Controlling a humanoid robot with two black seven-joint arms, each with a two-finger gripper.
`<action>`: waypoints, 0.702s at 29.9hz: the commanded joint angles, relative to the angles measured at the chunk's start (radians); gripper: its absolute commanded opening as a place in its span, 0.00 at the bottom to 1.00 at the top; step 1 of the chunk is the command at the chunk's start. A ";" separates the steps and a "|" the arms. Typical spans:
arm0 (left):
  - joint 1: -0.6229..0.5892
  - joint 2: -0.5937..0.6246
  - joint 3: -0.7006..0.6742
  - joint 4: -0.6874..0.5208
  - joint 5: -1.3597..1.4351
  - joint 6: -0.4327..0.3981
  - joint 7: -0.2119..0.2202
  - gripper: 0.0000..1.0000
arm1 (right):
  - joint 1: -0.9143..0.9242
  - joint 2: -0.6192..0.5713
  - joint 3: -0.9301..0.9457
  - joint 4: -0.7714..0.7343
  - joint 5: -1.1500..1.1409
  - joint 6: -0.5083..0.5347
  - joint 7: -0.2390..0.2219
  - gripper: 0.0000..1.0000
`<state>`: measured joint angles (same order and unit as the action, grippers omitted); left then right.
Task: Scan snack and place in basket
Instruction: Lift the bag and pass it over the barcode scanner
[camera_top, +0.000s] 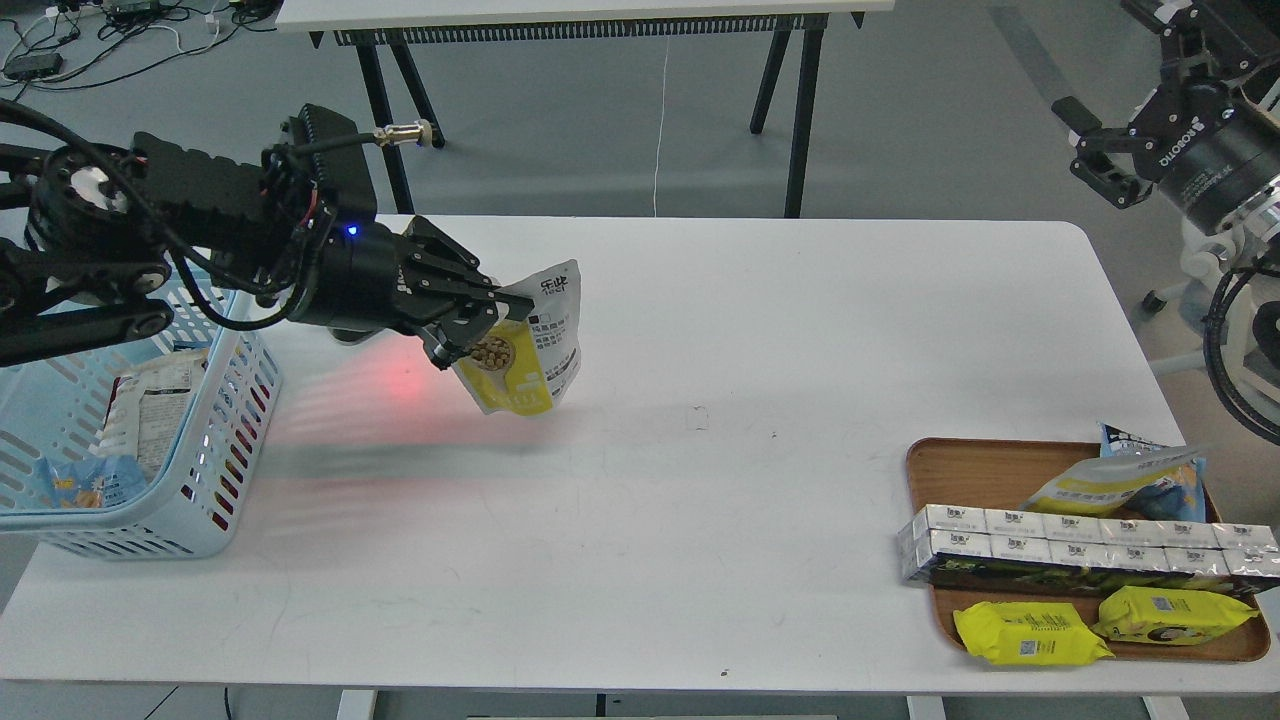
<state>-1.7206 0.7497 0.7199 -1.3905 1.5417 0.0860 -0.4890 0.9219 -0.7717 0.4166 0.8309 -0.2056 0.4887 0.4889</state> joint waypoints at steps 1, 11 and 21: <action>0.001 0.034 -0.001 0.016 0.008 0.000 0.000 0.01 | 0.000 0.000 0.010 -0.001 0.000 0.000 0.000 1.00; 0.013 0.042 0.004 0.103 0.054 -0.003 0.000 0.01 | 0.000 -0.001 0.016 0.001 0.002 0.000 0.000 1.00; 0.033 0.060 0.001 0.223 0.057 -0.008 0.000 0.01 | 0.000 -0.009 0.016 0.001 0.002 0.000 0.000 1.00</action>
<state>-1.7012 0.8110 0.7219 -1.2066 1.5992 0.0784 -0.4887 0.9219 -0.7798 0.4329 0.8318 -0.2042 0.4887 0.4888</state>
